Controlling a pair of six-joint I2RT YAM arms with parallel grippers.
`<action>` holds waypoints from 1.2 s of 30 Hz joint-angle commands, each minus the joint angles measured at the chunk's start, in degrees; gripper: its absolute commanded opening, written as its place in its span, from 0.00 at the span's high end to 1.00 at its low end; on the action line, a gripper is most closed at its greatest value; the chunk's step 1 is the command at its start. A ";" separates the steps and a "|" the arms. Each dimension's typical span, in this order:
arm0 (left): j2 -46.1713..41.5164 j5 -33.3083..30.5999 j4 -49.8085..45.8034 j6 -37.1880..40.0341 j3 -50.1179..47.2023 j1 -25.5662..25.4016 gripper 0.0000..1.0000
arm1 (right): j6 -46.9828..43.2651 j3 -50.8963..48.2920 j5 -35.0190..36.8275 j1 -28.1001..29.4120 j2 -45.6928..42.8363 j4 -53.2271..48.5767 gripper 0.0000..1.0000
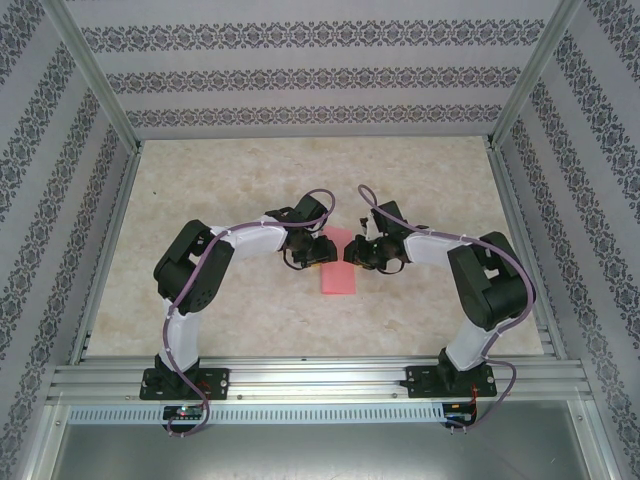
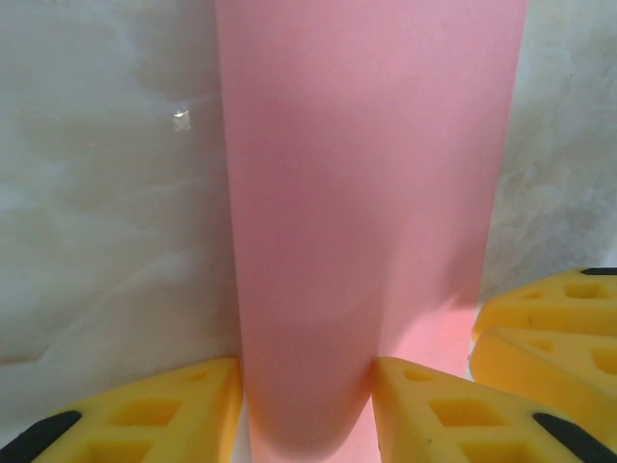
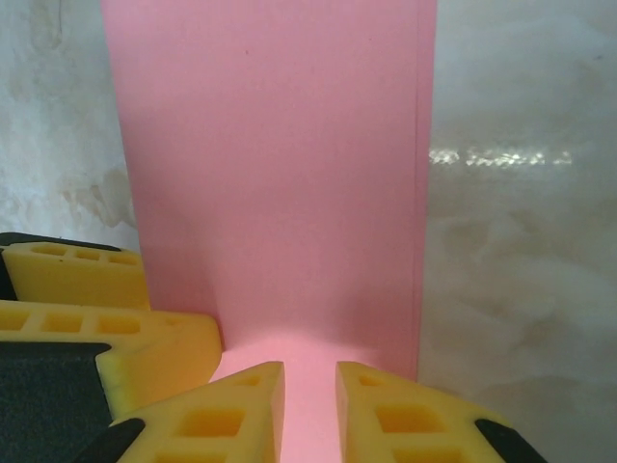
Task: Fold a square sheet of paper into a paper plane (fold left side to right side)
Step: Hold the square sheet of paper at the center of the table.
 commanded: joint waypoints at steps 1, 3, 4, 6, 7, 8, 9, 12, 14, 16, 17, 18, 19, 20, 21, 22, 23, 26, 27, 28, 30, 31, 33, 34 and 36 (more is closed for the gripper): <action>3.37 -0.47 0.58 1.04 0.85 -1.45 0.58 | 0.96 1.59 0.63 0.55 1.22 0.54 0.79; 3.46 -0.37 0.57 0.98 0.94 -1.53 0.58 | 0.79 1.79 1.42 0.60 1.76 -0.20 0.80; 3.50 -0.35 0.58 0.98 0.94 -1.53 0.58 | 0.76 1.87 1.75 0.60 2.06 -0.76 0.80; 3.50 -0.35 0.49 1.04 0.94 -1.53 0.58 | 0.38 2.01 2.15 0.63 2.85 -1.53 0.81; 3.46 -0.37 0.49 1.07 0.94 -1.54 0.57 | 0.28 1.96 2.19 0.60 3.22 -1.94 0.81; 3.45 -0.39 0.53 1.12 0.94 -1.53 0.58 | 0.23 2.09 2.21 0.61 3.62 -2.26 0.81; 3.38 -0.47 0.41 1.13 0.94 -1.53 0.58 | 0.07 2.16 2.47 0.62 3.97 -2.63 0.81; 3.11 -0.55 0.23 1.35 0.94 -1.53 0.58 | -0.47 2.38 3.25 0.60 4.74 -4.31 0.81; 3.02 -0.70 0.14 1.46 0.94 -1.53 0.57 | -0.88 2.40 3.51 0.68 4.84 -4.80 0.81; 3.02 -0.68 0.05 1.47 0.93 -1.53 0.57 | -0.93 2.28 3.61 0.74 4.84 -5.22 0.81; 2.85 -0.66 0.11 1.39 0.86 -1.55 0.57 | -1.12 2.26 3.79 0.68 4.84 -5.47 0.81; 2.54 -0.67 0.07 1.46 0.77 -1.53 0.57 | -1.25 2.26 4.01 0.67 4.81 -5.81 0.81; 2.20 -0.73 0.07 1.60 0.76 -1.53 0.56 | -1.41 2.18 4.12 0.61 4.81 -6.06 0.81; 1.52 -0.98 -0.07 1.81 0.63 -1.45 0.55 | -1.51 2.17 4.36 0.60 4.82 -6.33 0.81; 0.67 -1.20 -0.52 2.15 0.59 -1.29 0.54 | -1.52 2.10 4.53 0.60 4.79 -6.59 0.81; -0.15 -1.56 -0.93 2.50 0.50 -1.04 0.54 | -1.75 2.07 4.60 0.60 4.83 -6.84 0.81; -1.25 -1.79 -1.38 2.77 0.34 -0.77 0.53 | -1.87 2.09 4.74 0.63 4.86 -7.17 0.81; -4.49 -1.45 -1.68 3.48 -0.32 0.49 0.52 | -2.67 2.25 4.94 0.64 5.08 -7.90 0.81; -5.47 -0.81 -1.26 3.60 -0.59 0.82 0.50 | -2.81 2.29 4.85 0.51 5.19 -8.02 0.81; -6.20 0.13 -0.72 3.80 -0.79 1.16 0.50 | -2.92 2.35 4.92 0.51 5.26 -8.03 0.81; -6.96 2.66 0.61 4.00 -0.87 1.59 0.49 | -2.98 2.42 4.95 0.51 5.41 -7.97 0.81; -7.17 3.50 0.87 4.06 -0.69 1.59 0.50 | -2.98 2.38 4.94 0.51 5.50 -8.05 0.81; -7.35 5.38 2.19 4.08 -0.54 1.63 0.53 | -2.98 2.31 4.97 0.55 5.63 -7.97 0.81; -7.24 6.37 3.24 3.75 -0.63 1.59 0.55 | -3.09 2.31 4.95 0.52 5.70 -7.96 0.81; -6.52 8.85 5.61 3.05 -0.82 1.63 0.61 | -3.02 2.25 4.92 0.53 5.72 -7.66 0.81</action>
